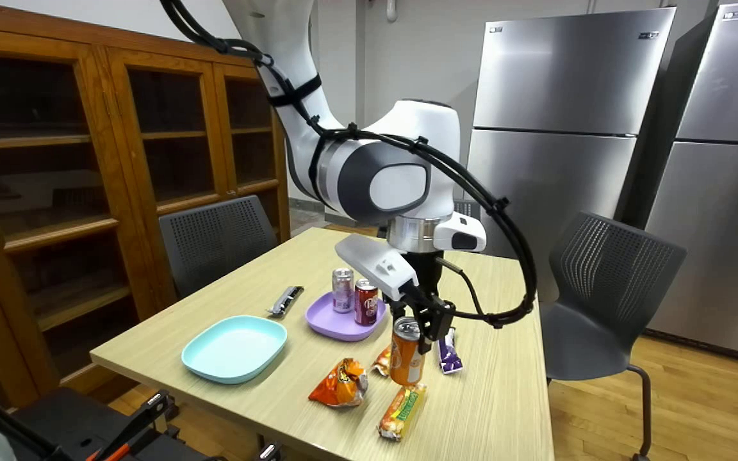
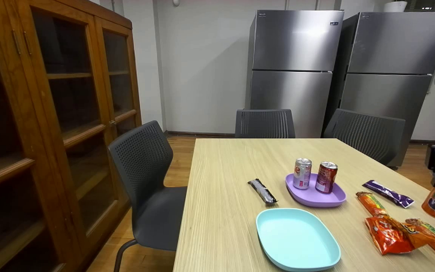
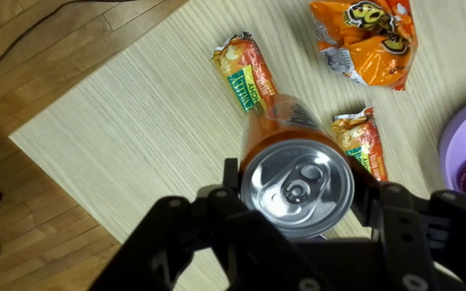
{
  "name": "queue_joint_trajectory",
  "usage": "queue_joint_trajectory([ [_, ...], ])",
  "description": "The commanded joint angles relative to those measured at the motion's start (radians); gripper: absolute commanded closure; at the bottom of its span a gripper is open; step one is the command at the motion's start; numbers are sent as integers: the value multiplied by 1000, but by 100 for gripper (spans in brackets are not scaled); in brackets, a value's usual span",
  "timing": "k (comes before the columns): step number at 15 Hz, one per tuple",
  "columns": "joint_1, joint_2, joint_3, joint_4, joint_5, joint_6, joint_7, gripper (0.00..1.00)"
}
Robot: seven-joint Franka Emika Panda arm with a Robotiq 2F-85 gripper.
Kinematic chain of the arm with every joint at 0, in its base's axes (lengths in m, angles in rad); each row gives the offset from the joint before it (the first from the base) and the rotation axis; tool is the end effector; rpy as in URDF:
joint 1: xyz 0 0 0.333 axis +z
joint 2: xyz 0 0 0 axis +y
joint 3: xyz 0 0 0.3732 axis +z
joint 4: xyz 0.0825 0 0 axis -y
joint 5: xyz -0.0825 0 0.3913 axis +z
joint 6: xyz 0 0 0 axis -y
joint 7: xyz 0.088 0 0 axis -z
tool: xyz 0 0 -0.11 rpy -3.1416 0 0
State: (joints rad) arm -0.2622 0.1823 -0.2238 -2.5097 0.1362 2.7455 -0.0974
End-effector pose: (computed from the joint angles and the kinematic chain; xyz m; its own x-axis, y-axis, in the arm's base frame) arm 0.4276 -0.2329 0.2656 0.8719 -0.4858 0.0608 -0.4860 -0.8739 -0.0138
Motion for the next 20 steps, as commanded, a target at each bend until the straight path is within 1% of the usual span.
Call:
queue_joint_trajectory([
  [1, 4, -74, 38, -48, -3, -7, -87, 61],
  [5, 27, -76, 75, -58, 1, 6, -138, 61],
  [10, 67, -62, 123, -50, 4, 13, -162, 61],
  [15, 111, -31, 165, -28, -5, 29, -154, 61],
  [20, 148, 23, 199, 20, -13, 46, -141, 61],
])
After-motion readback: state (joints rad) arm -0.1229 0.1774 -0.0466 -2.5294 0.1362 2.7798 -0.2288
